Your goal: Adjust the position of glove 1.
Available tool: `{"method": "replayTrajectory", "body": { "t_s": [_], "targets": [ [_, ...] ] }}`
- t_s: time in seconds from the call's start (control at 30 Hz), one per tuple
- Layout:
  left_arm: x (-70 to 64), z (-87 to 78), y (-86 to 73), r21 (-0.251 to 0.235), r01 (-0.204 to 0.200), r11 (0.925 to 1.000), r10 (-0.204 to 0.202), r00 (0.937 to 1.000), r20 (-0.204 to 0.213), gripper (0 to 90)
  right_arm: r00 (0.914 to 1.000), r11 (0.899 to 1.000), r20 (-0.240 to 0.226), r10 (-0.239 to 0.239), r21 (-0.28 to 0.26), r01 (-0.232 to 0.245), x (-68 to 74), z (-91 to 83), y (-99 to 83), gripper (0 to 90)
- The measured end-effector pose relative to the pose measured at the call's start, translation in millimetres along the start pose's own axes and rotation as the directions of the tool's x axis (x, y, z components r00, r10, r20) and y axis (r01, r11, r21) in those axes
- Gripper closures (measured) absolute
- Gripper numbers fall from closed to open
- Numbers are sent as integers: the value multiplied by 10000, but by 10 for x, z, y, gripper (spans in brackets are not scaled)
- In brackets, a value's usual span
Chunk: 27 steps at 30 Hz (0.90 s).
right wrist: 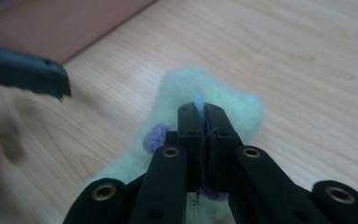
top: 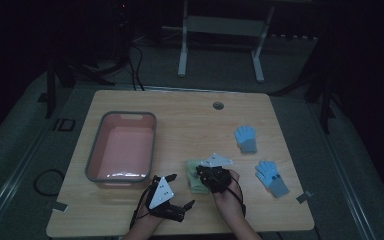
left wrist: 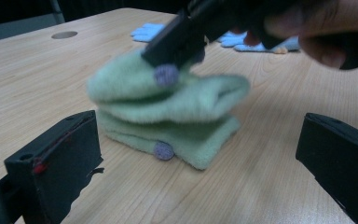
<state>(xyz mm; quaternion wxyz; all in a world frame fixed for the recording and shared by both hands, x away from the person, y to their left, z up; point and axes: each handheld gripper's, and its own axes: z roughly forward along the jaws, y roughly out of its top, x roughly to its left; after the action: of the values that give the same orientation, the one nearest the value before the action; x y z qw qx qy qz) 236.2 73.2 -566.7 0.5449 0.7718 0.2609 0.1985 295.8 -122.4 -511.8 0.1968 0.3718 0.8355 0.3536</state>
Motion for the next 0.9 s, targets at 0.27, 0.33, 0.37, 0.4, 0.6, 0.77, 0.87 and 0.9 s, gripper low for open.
{"method": "replayTrajectory", "body": {
  "t_s": [0.27,0.33,0.37,0.4,0.6,0.77,0.87,0.9],
  "targets": [
    [-2,3,1,35,-8,10000,8,10000,-11,0,9999,9993,3,119,363,-119,-16,147,-141,861],
    [-7,6,3,69,-18,10000,19,9999,-100,0,9999,9992,-26,135,379,-134,-26,170,-160,859],
    [-12,8,3,73,-47,10000,49,9999,-139,1,9999,9992,-64,159,377,-156,-28,176,-168,858],
    [-18,6,3,74,-90,9999,92,9997,-210,1,9998,9992,-103,149,365,-145,-31,182,-175,858],
    [-7,-1,0,5,13,10000,-13,9998,-221,1,9988,9994,-453,164,324,-149,-44,125,-156,798],
    [-10,-11,-6,-260,-171,9995,172,9998,48,1,9927,9997,-1176,-262,-42,259,-147,-24,-89,602],
    [-55,10,6,-189,-557,9983,559,9984,61,1,9843,9995,-1753,-225,-256,183,-285,-92,-69,420],
    [-73,13,11,-51,-645,9979,645,9979,-24,1,9785,9992,-2060,-137,-393,58,-340,-113,-70,343]
  ]
}}
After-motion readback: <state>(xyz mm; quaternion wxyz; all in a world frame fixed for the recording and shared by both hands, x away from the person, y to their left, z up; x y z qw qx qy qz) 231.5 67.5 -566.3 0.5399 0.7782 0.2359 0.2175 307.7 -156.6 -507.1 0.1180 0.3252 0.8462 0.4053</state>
